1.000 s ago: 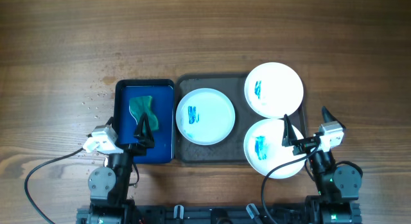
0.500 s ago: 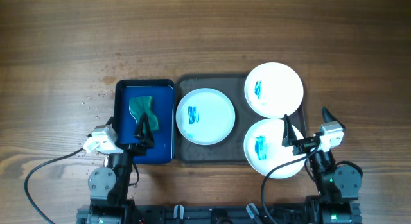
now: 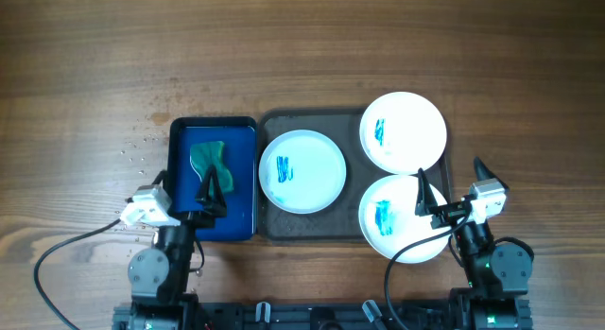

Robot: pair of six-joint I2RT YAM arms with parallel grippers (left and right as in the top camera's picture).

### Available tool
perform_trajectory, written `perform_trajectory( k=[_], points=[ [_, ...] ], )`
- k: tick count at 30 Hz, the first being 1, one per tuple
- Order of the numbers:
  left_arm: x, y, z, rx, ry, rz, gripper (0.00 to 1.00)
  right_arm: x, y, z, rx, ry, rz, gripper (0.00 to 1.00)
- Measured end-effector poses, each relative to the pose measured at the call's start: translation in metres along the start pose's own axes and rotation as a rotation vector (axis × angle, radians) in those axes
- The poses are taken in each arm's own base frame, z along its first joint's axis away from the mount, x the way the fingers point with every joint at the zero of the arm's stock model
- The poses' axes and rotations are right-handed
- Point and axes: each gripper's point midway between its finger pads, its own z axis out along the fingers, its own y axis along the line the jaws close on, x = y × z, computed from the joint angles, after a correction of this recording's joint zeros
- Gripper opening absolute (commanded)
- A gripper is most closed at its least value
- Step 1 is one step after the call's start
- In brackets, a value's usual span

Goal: Clean dirty plates on tray and stack at the side

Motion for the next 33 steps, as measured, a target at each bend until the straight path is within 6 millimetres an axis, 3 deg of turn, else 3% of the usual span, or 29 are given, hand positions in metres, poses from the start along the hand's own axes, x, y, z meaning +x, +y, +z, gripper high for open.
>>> perform_trajectory(
  k=[7, 10, 13, 17, 20, 26, 30, 33],
  points=[
    [0.012, -0.005, -0.003, 0.019, 0.094, -0.001, 1.00, 0.000, 0.000, 0.000, 0.000, 0.000, 0.000, 1.00],
    [-0.004, -0.015, -0.005, 0.025, 0.109, 0.021, 1.00, 0.000, 0.000, 0.000, 0.000, 0.000, 0.000, 1.00],
    [-0.033, -0.028, -0.005, 0.017, 0.139, 0.074, 1.00, 0.000, 0.000, 0.000, 0.000, 0.000, 0.000, 1.00],
    [-0.047, -0.032, 0.006, -0.078, 0.348, 0.145, 1.00, 0.000, 0.000, 0.000, 0.000, 0.002, 0.000, 1.00],
    [-0.050, -0.031, 0.027, -0.162, 0.557, 0.179, 1.00, 0.001, 0.000, 0.000, 0.000, 0.003, 0.001, 1.00],
    [-0.035, -0.023, 0.059, -0.323, 1.014, 0.191, 1.00, 0.001, 0.000, 0.000, 0.000, 0.004, 0.001, 1.00],
    [-0.013, -0.015, 0.061, -0.377, 1.204, 0.177, 1.00, 0.001, 0.000, 0.000, 0.000, 0.005, 0.001, 1.00],
    [0.012, -0.010, 0.051, -0.395, 1.346, 0.144, 1.00, 0.001, 0.000, 0.000, 0.001, 0.005, 0.001, 1.00]
  ],
)
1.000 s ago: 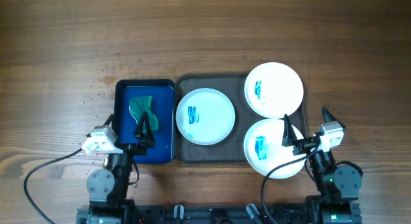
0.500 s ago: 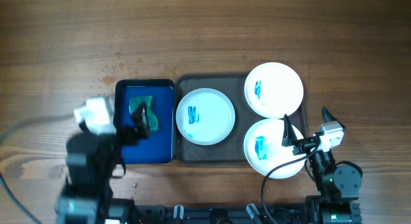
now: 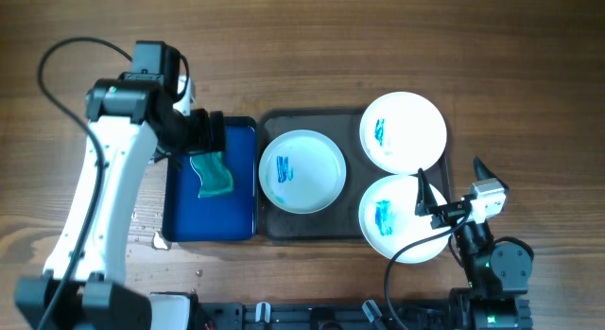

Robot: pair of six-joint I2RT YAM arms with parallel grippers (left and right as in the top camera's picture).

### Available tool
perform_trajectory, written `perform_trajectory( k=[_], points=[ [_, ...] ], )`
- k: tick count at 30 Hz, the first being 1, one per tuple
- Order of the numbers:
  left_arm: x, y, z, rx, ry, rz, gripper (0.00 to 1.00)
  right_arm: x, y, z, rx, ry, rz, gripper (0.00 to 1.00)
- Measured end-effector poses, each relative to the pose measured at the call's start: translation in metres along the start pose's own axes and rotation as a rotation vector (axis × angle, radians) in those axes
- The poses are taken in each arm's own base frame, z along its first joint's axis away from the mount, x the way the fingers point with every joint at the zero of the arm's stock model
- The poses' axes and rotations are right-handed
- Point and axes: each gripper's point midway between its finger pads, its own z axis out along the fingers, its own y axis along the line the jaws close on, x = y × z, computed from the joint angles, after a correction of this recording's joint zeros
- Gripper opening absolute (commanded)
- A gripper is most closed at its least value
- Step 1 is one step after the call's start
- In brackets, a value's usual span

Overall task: Clean dirty plates on tray and stack at the side
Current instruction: 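Move the left gripper over the green sponge in the blue tray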

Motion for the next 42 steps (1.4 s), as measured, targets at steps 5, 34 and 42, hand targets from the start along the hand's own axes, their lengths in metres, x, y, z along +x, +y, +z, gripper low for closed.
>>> perform_trajectory(
  k=[5, 34, 42],
  points=[
    [0.014, -0.007, 0.007, 0.040, 0.089, -0.004, 1.00, 0.000, 0.000, 0.000, 0.000, 0.000, 0.000, 1.00],
    [0.005, -0.015, 0.007, 0.085, 0.054, 0.000, 1.00, -0.056, 0.058, -0.008, -0.346, 0.121, 0.233, 1.00],
    [-0.003, -0.017, 0.008, 0.091, 0.024, 0.003, 1.00, -0.066, 0.080, 0.044, -0.519, 0.701, 0.379, 1.00]
  ],
)
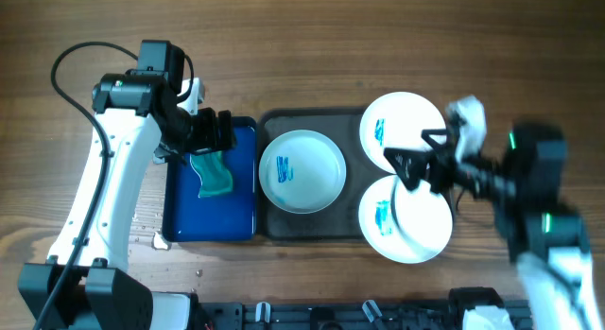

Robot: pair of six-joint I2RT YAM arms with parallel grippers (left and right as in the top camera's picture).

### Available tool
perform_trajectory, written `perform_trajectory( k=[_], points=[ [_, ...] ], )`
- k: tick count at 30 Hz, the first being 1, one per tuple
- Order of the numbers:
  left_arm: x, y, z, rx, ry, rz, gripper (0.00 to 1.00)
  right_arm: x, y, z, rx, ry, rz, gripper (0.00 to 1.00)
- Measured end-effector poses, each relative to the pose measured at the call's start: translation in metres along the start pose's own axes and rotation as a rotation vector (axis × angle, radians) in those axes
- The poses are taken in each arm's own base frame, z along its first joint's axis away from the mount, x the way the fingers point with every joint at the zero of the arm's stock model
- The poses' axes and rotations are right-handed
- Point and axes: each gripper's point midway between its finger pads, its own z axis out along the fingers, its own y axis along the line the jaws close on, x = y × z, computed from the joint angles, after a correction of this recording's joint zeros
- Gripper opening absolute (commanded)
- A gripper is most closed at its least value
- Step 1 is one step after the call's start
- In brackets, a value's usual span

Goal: Clean dirty plates on tray and stack at the side

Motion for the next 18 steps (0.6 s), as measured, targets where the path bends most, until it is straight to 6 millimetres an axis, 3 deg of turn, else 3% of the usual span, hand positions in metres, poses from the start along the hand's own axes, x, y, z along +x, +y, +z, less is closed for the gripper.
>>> perform_trajectory(
  k=[5, 10, 18],
  points=[
    [0.000, 0.000, 0.000, 0.000, -0.001, 0.000, 1.00, -0.003, 0.005, 0.049, -0.040, 0.375, 0.084, 0.99],
    [0.000, 0.000, 0.000, 0.001, -0.002, 0.000, 1.00, 0.039, -0.003, 0.094, 0.121, 0.656, 0.044, 1.00],
    [0.000, 0.000, 0.000, 0.001, -0.001, 0.000, 1.00, 0.047, 0.018, 0.113, 0.152, 0.664, 0.034, 1.00]
  ],
)
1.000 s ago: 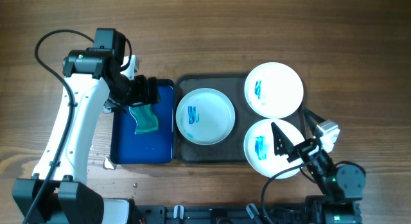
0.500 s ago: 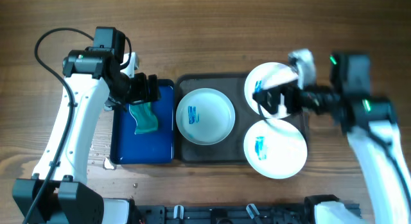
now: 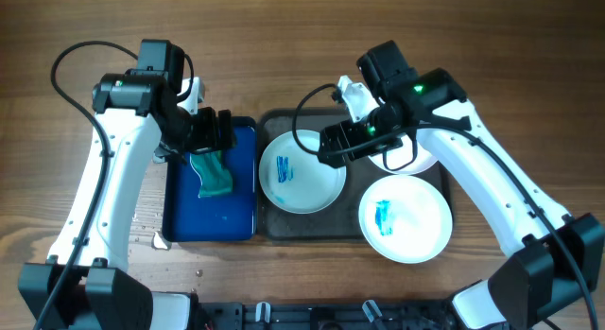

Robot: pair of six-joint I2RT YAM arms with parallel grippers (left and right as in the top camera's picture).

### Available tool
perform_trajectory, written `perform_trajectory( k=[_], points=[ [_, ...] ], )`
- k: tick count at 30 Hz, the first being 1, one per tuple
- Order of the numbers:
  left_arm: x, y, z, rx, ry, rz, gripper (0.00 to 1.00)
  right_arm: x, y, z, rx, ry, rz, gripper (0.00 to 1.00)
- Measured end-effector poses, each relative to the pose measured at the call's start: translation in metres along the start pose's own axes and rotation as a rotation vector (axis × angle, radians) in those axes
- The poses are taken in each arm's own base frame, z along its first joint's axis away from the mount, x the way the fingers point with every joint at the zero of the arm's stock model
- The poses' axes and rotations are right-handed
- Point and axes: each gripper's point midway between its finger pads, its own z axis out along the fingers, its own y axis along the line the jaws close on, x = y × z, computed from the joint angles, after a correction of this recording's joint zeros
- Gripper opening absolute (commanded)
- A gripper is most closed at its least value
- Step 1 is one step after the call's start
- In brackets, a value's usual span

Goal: Clean dirty plates on tray and stack at the side

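Three white plates smeared with blue lie on the dark tray [image 3: 274,226]: one at its left [image 3: 298,174], one at the front right [image 3: 406,219], and one at the back right [image 3: 425,160], mostly hidden under my right arm. A green sponge [image 3: 216,176] lies in the blue tray [image 3: 213,217]. My left gripper [image 3: 216,141] is down at the sponge's far end; its fingers seem to be around that end. My right gripper [image 3: 331,146] hovers over the right rim of the left plate, whether open or shut I cannot tell.
Water drops speckle the wooden table left of the blue tray. Both arms' cables loop over the table at the back. Bare wood lies to the far left and far right of the trays.
My right arm has reached left, from above the two right plates to over the left plate's right rim. The left arm and sponge have not moved.
At first both arms were parked at the table's front edge, sponge in the blue tray. Then the left arm was out over the sponge's far end. Later the right arm was above the right plates, and now it is at the left plate.
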Motion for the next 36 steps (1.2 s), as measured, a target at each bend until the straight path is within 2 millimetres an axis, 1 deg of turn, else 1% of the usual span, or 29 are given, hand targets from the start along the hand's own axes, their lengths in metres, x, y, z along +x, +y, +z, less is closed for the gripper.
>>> perform_trajectory(
  k=[4, 6, 8, 9, 11, 14, 15, 17, 20, 22, 24, 32, 36],
  points=[
    [0.000, 0.000, 0.000, 0.000, 0.000, 0.000, 1.00, -0.003, 0.000, 0.000, 0.002, -0.011, 0.053, 1.00],
    [0.000, 0.000, 0.000, -0.002, 0.000, 0.000, 0.93, -0.004, -0.001, 0.000, 0.005, -0.017, 0.062, 1.00],
    [-0.001, 0.002, 0.003, -0.012, 0.006, 0.001, 0.76, -0.004, -0.001, 0.000, 0.006, -0.016, 0.070, 1.00],
    [-0.001, 0.004, 0.005, -0.025, 0.012, 0.008, 0.74, -0.004, -0.001, 0.000, 0.006, -0.016, 0.076, 1.00],
    [-0.002, 0.010, 0.014, -0.058, 0.035, 0.001, 0.73, -0.003, -0.001, 0.000, 0.006, -0.013, 0.084, 1.00],
    [-0.001, 0.019, 0.028, -0.105, 0.077, -0.013, 0.79, -0.001, -0.002, 0.000, 0.011, -0.003, 0.092, 1.00],
    [0.001, 0.022, 0.033, -0.116, 0.091, -0.018, 0.79, 0.000, -0.002, 0.000, 0.012, 0.000, 0.094, 1.00],
    [0.006, 0.027, 0.045, -0.137, 0.123, -0.029, 0.75, 0.000, -0.003, 0.000, 0.014, 0.000, 0.094, 1.00],
    [0.013, 0.034, 0.064, -0.159, 0.153, -0.058, 0.72, 0.000, -0.003, 0.000, 0.015, 0.001, 0.094, 0.99],
    [0.017, 0.038, 0.073, -0.172, 0.167, -0.086, 0.67, 0.000, -0.003, 0.000, 0.015, 0.001, 0.095, 1.00],
    [0.021, 0.042, 0.084, -0.186, 0.180, -0.115, 0.69, 0.001, -0.003, 0.000, 0.015, 0.004, 0.096, 1.00],
    [0.019, 0.045, 0.108, -0.191, 0.181, -0.144, 0.67, 0.004, -0.006, 0.008, 0.020, 0.037, 0.109, 1.00],
    [0.016, 0.046, 0.120, -0.194, 0.191, -0.149, 0.61, 0.005, -0.006, 0.008, 0.020, 0.040, 0.110, 1.00]
  ],
)
